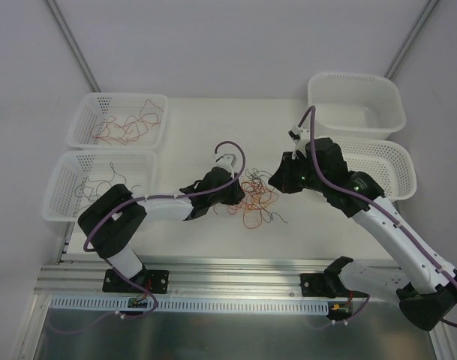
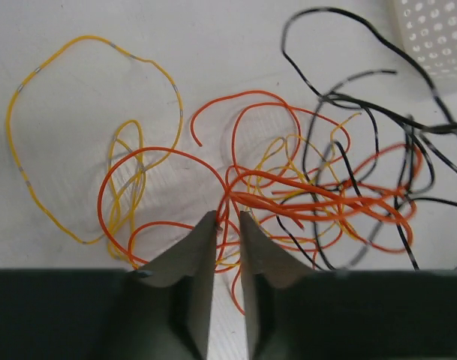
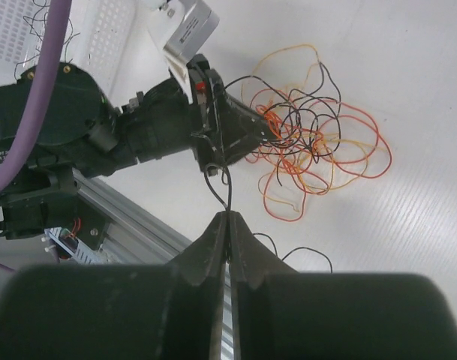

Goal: Untangle the cables

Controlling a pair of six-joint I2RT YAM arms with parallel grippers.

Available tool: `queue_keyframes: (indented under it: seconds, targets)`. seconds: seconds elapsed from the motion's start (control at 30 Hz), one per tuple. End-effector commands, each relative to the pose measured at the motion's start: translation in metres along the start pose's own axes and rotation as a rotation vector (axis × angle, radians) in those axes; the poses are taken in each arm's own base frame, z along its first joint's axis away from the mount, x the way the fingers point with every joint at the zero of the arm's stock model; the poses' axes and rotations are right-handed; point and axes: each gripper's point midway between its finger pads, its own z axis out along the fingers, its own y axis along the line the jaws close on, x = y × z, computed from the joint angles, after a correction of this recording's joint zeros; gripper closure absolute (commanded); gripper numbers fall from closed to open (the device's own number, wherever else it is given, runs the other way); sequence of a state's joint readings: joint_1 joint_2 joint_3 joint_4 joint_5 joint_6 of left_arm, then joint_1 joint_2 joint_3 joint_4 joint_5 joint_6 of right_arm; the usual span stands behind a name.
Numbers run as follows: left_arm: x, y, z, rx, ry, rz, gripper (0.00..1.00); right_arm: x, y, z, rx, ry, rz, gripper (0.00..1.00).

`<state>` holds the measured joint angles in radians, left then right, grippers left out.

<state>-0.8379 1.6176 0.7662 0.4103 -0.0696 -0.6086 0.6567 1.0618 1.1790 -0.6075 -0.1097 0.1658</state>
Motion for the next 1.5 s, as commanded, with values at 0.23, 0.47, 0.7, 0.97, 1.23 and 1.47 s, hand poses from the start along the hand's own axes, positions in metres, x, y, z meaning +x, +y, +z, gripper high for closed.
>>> queue_keyframes:
  seconds: [0.23, 0.47, 0.7, 0.97, 1.23, 1.47]
  targets:
    - [-0.030, 0.020, 0.022, -0.138, -0.091, 0.008, 1.00, 0.030, -0.025, -0.025, 0.094, 0.017, 0.011, 0.96]
    - [-0.011, 0.094, 0.005, -0.336, 0.008, -0.135, 1.00, 0.025, -0.053, -0.048, 0.237, -0.022, -0.057, 0.94]
    - [0.000, 0.147, -0.023, -0.441, 0.059, -0.267, 1.00, 0.034, -0.082, -0.065, 0.379, -0.004, -0.096, 0.90]
    - [-0.013, 0.143, -0.040, -0.386, 0.071, -0.218, 1.00, 0.060, -0.081, -0.029, 0.304, 0.073, -0.077, 0.75]
    - [-0.002, 0.132, -0.046, -0.325, 0.125, -0.211, 1.00, 0.049, -0.078, 0.049, 0.241, 0.101, -0.130, 0.53]
    - [0.015, 0.127, -0.057, -0.296, 0.191, -0.205, 1.00, 0.017, -0.060, 0.125, 0.102, 0.105, -0.300, 0.51]
